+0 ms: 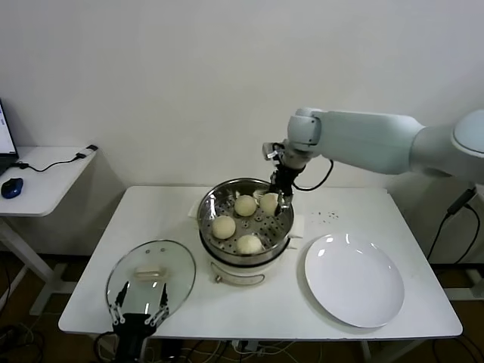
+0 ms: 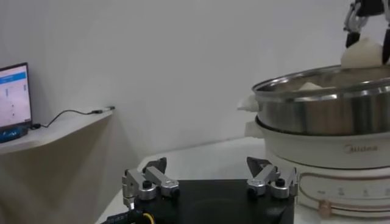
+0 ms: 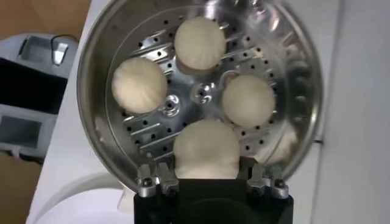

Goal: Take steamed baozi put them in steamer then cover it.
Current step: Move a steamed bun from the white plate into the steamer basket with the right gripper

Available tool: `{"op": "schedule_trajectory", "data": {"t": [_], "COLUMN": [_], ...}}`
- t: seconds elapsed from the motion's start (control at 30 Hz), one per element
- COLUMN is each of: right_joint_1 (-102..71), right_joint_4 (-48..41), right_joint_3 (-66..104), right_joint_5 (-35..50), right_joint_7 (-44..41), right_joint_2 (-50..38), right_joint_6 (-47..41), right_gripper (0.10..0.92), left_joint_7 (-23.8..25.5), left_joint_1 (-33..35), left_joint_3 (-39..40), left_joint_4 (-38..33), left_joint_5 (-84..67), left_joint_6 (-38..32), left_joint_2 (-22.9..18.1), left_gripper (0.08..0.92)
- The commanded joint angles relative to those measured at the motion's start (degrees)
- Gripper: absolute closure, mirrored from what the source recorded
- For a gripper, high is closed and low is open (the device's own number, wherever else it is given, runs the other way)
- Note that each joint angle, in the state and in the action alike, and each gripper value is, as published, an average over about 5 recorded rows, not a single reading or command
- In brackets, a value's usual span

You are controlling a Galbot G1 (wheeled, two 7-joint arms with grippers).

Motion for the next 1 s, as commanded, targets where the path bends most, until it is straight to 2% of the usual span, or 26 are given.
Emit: {"op": "schedule_trajectory", "data": {"t": [0.03,0.33,0.5,0.63,0.87,1.0], "right_joint_1": [-5.75,-6.73,-5.29,-3.39,0.60,1.19], "right_joint_4": [-1.44,-2.55,-2.45,-0.81,2.91,7.15], "right_joint_3": [-1.16,0.97,2.02,2.66,4.97,8.51], "right_joint_5": [-2.44,-3.58,-1.96,-0.34,3.27,5.42], "right_joint_7": [0.48,0.58,0.00,-0.55,-0.81,3.61], "right_joint_2": [2.55,2.15,1.40,-0.23,-6.31,-13.46], "right_joint_6": [-0.29,-0.52,-0.27,0.17,2.81,6.64], "right_gripper": [0.354,0.339,0.242,0.206,0.203,0.203], "left_joint_7": [0.03,-0.11,-0.22,-0.28,-0.25,-0.26], "left_joint_1": [0.44,0.39,0.53,0.62,0.44,0.51], "left_joint_3": [0.01,0.01,-0.02,0.12,0.28,0.20], "left_joint_4": [0.58,0.56,0.33,0.25,0.04,-0.01], "left_joint_5": [-0.17,0.02,0.09,0.28,0.76,0.84], "left_joint_6": [-0.35,-0.44,-0.48,-0.53,-0.47,-0.58], "left_joint_2": [-0.02,-0.16,-0.21,-0.31,-0.23,-0.23], "left_gripper": [0.177,0.177,0.177,0.177,0.177,0.177]}}
